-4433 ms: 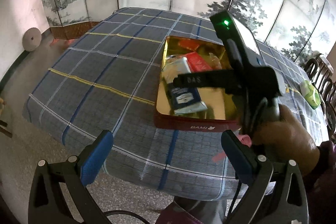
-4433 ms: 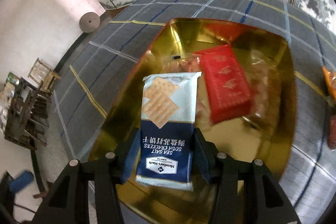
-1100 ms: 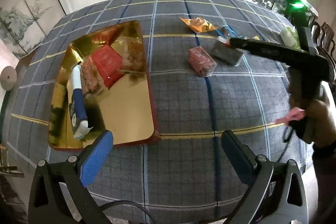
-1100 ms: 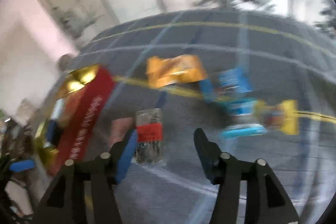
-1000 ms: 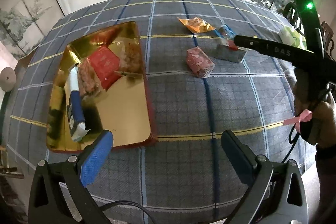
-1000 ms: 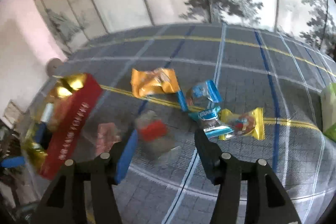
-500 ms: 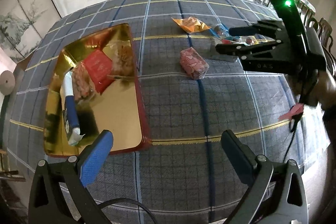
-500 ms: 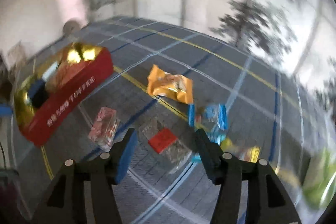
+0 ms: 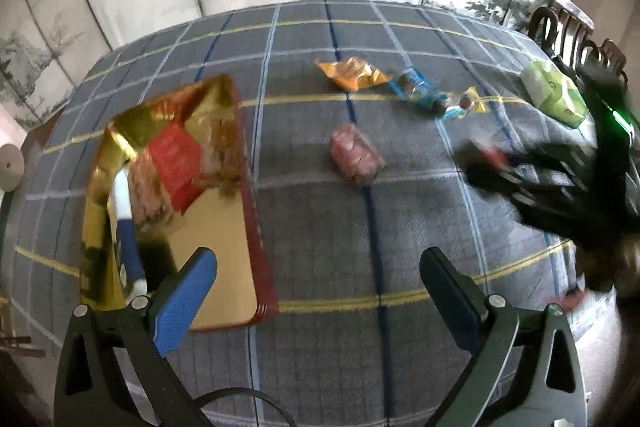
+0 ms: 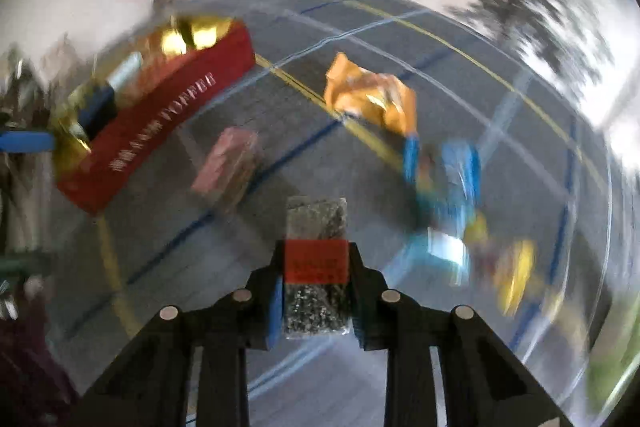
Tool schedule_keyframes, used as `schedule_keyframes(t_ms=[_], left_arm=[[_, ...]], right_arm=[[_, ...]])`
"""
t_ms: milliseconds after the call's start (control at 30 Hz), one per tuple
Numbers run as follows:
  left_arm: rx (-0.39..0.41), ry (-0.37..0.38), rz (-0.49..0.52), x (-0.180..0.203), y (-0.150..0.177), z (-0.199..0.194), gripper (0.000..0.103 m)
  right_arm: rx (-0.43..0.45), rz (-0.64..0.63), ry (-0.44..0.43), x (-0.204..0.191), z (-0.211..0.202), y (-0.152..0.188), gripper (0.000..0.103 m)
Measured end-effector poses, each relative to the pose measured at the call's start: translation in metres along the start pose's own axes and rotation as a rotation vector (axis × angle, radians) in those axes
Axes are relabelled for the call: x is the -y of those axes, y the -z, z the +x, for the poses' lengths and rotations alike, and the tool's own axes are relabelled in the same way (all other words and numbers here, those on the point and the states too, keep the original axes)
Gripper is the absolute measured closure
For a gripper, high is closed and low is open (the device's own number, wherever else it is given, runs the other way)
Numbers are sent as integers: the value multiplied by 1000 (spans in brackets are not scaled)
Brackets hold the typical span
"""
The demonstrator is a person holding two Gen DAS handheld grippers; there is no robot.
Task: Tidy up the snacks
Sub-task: 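Grasp the pink patterned packet with the left gripper while the right gripper holds the dark packet, then carry the pink packet into the gold tin and open the left gripper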
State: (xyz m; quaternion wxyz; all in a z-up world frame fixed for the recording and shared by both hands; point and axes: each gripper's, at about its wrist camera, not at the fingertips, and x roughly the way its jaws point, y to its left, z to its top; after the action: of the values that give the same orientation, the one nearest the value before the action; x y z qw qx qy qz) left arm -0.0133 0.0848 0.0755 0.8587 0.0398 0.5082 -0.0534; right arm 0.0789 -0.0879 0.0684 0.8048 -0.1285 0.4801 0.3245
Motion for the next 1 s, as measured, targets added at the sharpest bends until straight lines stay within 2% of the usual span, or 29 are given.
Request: schedule_keyframes(t_ms=[67,133,200,300,400,667,700,767,800,833,900,1000], left_arm=[[-21,33,-5,2,-11,5,3],[-24,45,-14,3,-24,11,3],[-34,57,-26,6,-37,19,3],[-38,50,-59,6,-54,34,3],[-72,44,-78,6,-68,55,3],[-179,11,-114,9,-81,103,4],[-182,9,-116,10,-81,105,8],[-193,26,-132,11,-78,114,29],[-208,35,-139,11,-76,118,62],[-181,-5,-126,13,-76,116,84],[-158,-26,-110,18,-73,113,84],[-178,44,-174,14,-64,106,84]], right_arm=[[89,120,-12,10,-25,32,76],[166,277,35,31,-51,73,76],[188,395,118,57,-65,108,76],[176,517,207,90,-69,138,76],[188,548,286,108,-78,150,76],[216,544,299,120,-69,150,76],[220,550,292,120,-70,151,76],[227,558,284,121,-72,152,76],[227,558,283,122,-73,152,76],[229,560,280,122,-73,152,76],[234,569,269,124,-75,154,76],[236,573,264,125,-76,155,76]])
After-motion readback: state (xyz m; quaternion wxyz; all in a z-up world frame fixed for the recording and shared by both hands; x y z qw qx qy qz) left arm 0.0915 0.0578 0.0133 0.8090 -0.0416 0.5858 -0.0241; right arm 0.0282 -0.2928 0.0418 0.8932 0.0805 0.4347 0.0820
